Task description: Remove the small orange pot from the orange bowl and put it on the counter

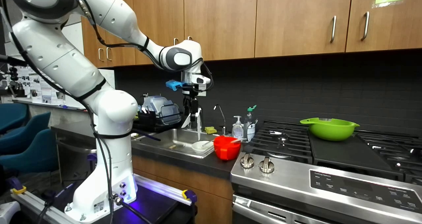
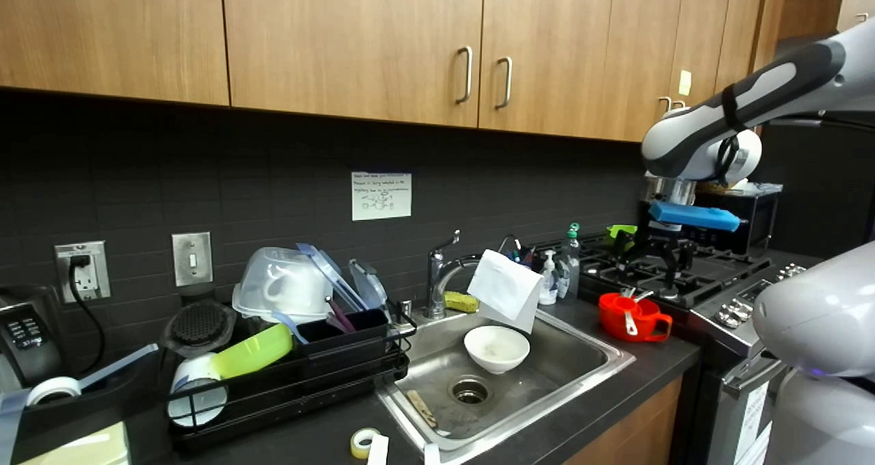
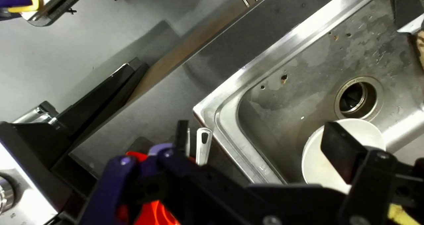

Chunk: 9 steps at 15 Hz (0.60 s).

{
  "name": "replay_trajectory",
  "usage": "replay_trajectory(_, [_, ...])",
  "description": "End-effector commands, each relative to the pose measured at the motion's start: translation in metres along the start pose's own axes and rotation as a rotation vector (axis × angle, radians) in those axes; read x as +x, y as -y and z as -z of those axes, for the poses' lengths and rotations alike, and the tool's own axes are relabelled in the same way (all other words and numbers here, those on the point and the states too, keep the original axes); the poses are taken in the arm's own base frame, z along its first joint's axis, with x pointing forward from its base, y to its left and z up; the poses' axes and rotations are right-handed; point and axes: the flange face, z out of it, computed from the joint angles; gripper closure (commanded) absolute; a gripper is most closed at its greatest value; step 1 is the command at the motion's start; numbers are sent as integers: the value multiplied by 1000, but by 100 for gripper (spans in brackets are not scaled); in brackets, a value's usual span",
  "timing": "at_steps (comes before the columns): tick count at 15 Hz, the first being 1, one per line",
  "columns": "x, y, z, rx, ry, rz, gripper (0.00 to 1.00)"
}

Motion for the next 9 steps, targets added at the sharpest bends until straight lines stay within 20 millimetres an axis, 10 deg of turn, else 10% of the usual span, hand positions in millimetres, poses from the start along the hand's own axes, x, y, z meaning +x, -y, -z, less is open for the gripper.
replay_trajectory(1, [13,-2,-16,-3,18,-6,0])
replay_trajectory(9, [27,-6,-51,21,60,-16,0])
